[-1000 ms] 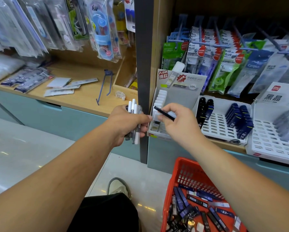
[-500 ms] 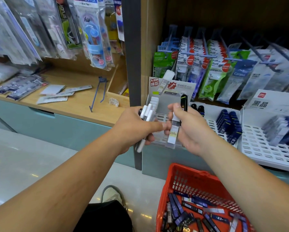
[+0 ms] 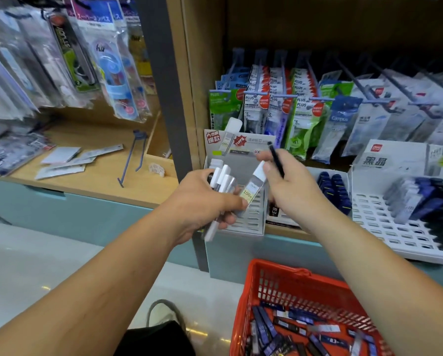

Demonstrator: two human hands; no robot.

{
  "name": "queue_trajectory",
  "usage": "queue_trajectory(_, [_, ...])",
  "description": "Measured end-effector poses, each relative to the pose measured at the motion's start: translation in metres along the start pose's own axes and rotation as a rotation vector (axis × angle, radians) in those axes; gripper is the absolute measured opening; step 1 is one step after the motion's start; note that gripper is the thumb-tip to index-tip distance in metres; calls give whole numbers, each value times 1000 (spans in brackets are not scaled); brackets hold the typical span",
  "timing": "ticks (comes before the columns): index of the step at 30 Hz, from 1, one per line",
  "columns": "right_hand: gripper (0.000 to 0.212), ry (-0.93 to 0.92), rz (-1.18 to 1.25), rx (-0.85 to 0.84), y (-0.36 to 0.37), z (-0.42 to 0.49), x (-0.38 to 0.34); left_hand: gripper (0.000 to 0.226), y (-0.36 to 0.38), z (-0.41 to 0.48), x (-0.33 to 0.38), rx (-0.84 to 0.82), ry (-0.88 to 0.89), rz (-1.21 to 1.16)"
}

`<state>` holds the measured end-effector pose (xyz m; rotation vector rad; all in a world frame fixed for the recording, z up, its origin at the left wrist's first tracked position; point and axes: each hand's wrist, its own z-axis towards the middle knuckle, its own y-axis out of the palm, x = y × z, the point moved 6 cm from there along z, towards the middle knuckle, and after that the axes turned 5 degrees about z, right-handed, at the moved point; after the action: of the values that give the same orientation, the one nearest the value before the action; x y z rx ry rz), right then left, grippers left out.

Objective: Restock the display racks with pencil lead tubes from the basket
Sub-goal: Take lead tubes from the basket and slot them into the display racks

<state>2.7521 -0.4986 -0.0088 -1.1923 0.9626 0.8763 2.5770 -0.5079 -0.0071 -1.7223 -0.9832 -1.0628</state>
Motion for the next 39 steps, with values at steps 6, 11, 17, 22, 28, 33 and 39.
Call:
queue_trajectory(6, [14, 42, 24, -90, 10, 0, 8, 31, -14, -1, -7, 24, -6, 61])
queue_trajectory(11, [11, 176, 251, -111, 16, 1, 14, 32, -20, -3, -6, 35, -11, 49])
queue_trajectory(17, [6, -80, -112, -23, 0, 15, -9, 38, -40, -2, -9, 181, -62, -84])
queue_trajectory(22, [4, -154, -320, 2, 13, 40, 0, 39, -28, 3, -15, 9, -141, -249])
queue_trajectory(28, [22, -180, -484, 49, 30, 56, 6, 22, -29, 5, -19, -120, -155, -397])
queue_trajectory(33, [24, -197, -497, 16, 36, 65, 4, 24, -39, 1, -24, -65, -184, -435])
queue_trajectory(39, [25, -231, -589, -31, 41, 61, 6, 25, -41, -3, -21, -45, -157, -398])
